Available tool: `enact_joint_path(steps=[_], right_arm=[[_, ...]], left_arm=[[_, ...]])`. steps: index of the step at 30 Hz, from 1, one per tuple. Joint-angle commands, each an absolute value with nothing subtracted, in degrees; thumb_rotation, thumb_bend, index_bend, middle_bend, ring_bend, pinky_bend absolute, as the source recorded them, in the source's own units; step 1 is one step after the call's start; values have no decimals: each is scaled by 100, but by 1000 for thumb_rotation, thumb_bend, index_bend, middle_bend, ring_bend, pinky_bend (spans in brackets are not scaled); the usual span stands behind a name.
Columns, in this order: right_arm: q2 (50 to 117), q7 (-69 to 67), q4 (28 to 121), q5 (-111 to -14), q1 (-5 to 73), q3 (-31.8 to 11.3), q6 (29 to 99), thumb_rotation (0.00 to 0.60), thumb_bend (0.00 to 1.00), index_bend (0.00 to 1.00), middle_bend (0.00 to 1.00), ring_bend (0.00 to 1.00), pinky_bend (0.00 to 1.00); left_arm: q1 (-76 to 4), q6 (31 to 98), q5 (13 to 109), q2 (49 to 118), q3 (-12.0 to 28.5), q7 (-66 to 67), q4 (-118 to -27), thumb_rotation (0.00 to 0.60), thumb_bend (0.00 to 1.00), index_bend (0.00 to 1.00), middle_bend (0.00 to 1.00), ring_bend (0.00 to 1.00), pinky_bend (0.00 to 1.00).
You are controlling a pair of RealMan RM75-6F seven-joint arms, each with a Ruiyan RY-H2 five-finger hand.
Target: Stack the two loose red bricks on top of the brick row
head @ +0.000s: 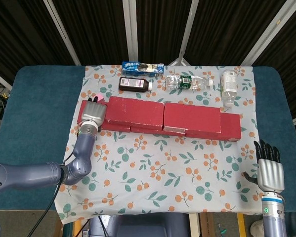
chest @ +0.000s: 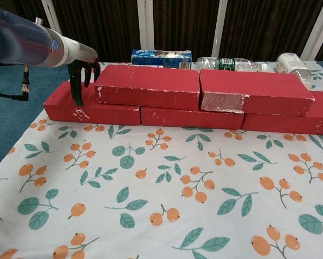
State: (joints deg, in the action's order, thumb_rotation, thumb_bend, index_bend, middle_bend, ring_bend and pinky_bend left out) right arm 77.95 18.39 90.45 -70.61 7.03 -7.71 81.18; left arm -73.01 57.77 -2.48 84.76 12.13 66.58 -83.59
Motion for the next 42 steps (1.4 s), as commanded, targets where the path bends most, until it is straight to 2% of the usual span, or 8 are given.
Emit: enact_joint_path(steps=[1,25,37,42], right_arm=[[7794,1836,9047,-7057,708,-776,8110,600,186,0,0,0,0],[7790,1830,9041,-7042,703,-784,8119,600,186,0,0,0,0],[7822,1852,9042,-7068,708,-774,8136,600,186,0,0,0,0],[7821,1856,9037,-7072,716,-762,8110,600,186,0,0,0,0]], left_arm=[[-7311,5785,-227,8493,1214,6643,-8347,600,0,281,285,33,113],[-7354,5881,-192,8510,1213,6617,-8476,600,0,293,302,34,122],[-7277,6071,-238,8178,1184,6641,-8754,600,0,380,325,38,135],[-7012,6072,24,7735,1170,6317,-9316,600,0,339,269,51,136]])
